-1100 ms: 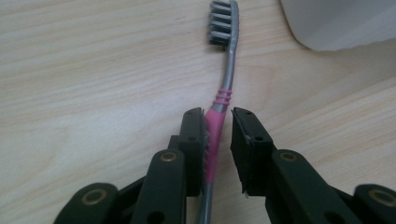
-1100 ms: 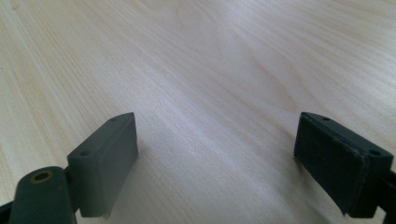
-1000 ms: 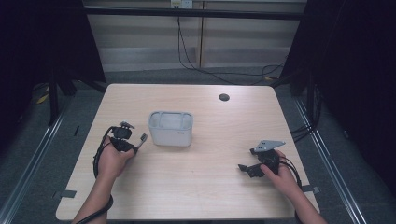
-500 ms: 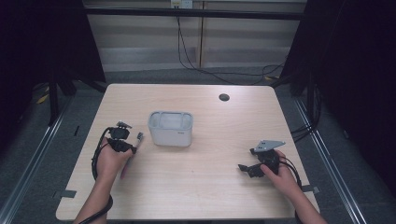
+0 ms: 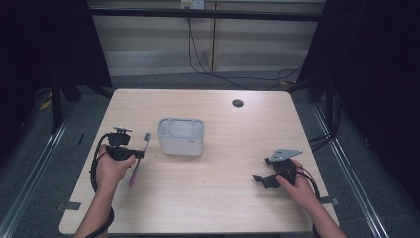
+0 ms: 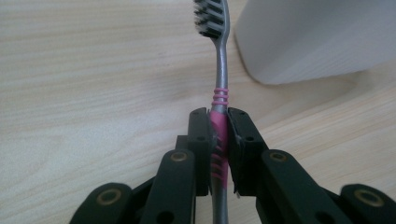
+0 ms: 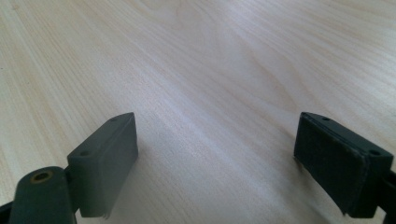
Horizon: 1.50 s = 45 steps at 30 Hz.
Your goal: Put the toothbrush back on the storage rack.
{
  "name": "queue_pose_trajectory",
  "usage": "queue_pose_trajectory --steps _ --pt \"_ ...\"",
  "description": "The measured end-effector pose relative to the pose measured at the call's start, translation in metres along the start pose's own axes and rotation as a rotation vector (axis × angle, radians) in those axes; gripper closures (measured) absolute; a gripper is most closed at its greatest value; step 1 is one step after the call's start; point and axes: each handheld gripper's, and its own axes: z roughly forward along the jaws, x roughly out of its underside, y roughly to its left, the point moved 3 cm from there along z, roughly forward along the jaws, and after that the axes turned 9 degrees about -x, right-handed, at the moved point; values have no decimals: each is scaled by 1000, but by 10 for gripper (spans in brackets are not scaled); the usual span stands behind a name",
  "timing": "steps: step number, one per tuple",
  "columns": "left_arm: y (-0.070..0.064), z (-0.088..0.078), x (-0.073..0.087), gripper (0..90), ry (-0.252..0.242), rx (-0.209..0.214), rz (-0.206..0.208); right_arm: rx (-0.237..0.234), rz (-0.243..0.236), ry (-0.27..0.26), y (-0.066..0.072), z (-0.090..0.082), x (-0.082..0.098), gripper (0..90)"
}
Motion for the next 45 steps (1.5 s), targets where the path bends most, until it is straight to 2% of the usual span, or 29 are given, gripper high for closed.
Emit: queue_pose_trajectory --steps 7,8,9,10,11,12,14,19,22,30,39,45 --pt "-5 -16 -7 808 -92 41 3 0 0 0 0 0 0 127" --pt "-5 -16 -7 808 -92 41 3 0 0 0 0 0 0 127" --pt "-6 -21 -9 808 -115 48 7 0 1 0 0 0 0 127" --pt "-6 -21 -9 807 -115 48 7 0 0 0 0 0 0 127" --pt "-7 -26 -12 807 -145 62 4 0 0 0 0 0 0 127" --pt "-8 -27 -13 808 -158 67 -8 0 -1 0 0 0 0 127" --pt "-7 -31 -15 808 -179 71 -3 0 0 0 0 0 0 127" --pt "-7 -40 -20 807 -228 71 -8 0 0 0 0 0 0 127" --pt "-7 -44 -23 807 -240 70 3 0 0 0 0 0 0 127" --pt "-8 -56 -35 807 -300 67 -1 0 0 0 0 0 0 127" --pt "-14 -67 -49 807 -380 59 0 0 0 0 0 0 0 127" --pt "-19 -70 -57 807 -408 63 9 1 -1 0 0 0 0 127"
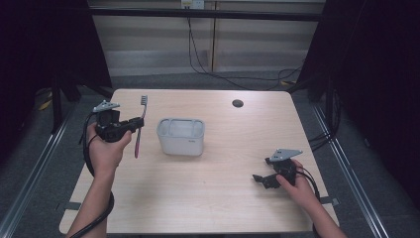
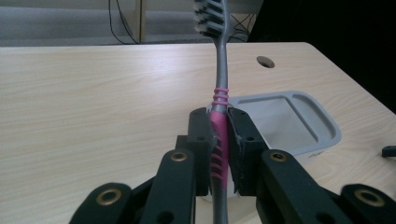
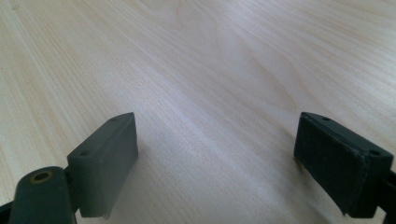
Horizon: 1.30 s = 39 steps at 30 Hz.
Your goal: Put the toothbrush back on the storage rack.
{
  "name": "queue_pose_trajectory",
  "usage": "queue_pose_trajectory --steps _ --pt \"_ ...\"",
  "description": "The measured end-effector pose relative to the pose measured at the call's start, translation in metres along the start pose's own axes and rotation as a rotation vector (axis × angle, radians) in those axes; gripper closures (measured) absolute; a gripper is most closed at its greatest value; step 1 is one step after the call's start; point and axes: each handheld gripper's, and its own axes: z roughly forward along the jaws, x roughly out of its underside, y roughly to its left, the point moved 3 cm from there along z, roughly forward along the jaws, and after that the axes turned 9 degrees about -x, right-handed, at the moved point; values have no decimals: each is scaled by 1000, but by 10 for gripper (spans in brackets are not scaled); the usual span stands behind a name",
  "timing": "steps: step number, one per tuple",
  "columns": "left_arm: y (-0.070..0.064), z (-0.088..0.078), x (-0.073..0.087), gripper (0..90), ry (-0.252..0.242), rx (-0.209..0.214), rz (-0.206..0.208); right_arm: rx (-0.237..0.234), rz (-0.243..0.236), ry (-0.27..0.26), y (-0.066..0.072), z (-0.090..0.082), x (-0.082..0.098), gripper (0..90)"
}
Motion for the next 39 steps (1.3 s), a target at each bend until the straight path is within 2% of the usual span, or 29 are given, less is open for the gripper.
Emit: queue_pose_trajectory --steps 9,12,17,30,39 --pt "-4 3 -8 807 -4 -15 0 0 1 0 0 0 0 127" --pt "-5 4 -12 807 -19 -11 -6 0 1 0 0 0 0 127" --pt "-10 5 -20 807 -44 -14 9 0 1 0 0 0 0 127" --pt "-21 18 -32 807 -71 4 5 0 1 0 0 0 0 127" --pt "-25 22 -41 807 -86 16 0 0 1 0 0 0 0 127"
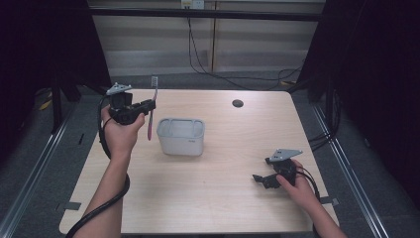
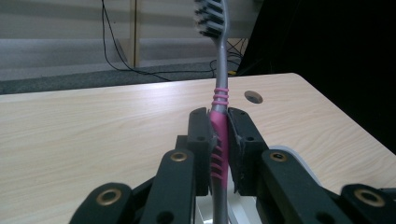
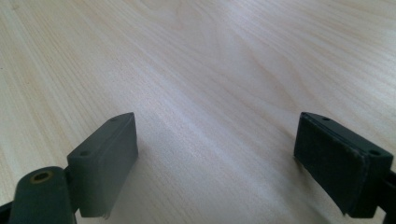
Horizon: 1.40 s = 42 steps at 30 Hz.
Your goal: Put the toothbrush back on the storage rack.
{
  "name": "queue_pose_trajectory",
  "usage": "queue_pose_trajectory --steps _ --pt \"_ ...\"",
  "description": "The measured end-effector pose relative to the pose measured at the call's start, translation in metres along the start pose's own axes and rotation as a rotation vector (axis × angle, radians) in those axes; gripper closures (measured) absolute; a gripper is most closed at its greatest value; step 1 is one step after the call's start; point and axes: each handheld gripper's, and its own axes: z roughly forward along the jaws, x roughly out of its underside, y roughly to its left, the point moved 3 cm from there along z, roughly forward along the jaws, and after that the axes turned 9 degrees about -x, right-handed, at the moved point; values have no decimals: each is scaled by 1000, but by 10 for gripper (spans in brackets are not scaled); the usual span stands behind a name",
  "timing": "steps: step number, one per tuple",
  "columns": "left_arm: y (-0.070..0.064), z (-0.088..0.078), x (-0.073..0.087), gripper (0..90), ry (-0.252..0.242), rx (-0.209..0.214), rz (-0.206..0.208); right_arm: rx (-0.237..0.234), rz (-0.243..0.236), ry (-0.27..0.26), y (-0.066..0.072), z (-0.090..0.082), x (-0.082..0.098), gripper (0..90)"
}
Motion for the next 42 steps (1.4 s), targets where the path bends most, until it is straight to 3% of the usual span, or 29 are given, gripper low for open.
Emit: queue_pose_trajectory --steps 25,42 --pt "-10 21 -16 806 -28 -3 18 0 0 0 0 0 0 127" --pt "-12 40 -8 806 -34 -11 8 0 -2 0 0 0 0 127"
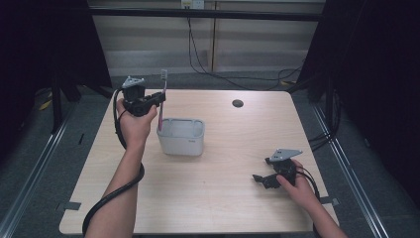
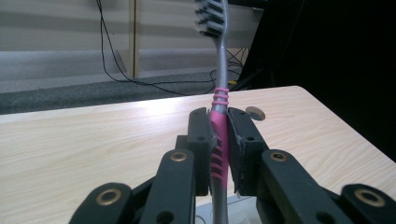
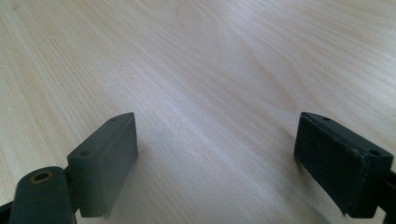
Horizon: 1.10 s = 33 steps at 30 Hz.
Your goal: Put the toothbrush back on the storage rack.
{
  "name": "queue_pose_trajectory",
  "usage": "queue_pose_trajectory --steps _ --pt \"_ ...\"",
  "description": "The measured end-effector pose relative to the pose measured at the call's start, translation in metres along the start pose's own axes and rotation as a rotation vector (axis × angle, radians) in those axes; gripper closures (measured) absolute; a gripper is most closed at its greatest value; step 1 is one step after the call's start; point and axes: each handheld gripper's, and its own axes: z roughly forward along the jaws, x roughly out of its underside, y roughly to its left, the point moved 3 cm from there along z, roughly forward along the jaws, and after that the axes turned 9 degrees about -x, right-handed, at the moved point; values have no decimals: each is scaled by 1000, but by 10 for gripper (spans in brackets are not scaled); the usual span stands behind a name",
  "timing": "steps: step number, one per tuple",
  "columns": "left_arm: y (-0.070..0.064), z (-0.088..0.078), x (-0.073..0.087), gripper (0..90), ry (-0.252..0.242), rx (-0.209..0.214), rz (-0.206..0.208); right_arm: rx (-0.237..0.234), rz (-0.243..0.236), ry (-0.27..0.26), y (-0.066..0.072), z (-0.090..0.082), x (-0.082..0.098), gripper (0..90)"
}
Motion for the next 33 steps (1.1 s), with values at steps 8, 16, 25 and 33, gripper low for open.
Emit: queue_pose_trajectory --steps 8,16,25,33 --pt "-2 8 5 806 6 -6 8 0 1 0 0 0 0 127" --pt "-3 15 12 805 16 -6 9 0 2 0 0 0 0 127" --pt "-3 18 17 804 3 -9 13 0 2 0 0 0 0 127" --pt "-1 18 21 804 1 -10 5 0 2 0 0 0 0 127"
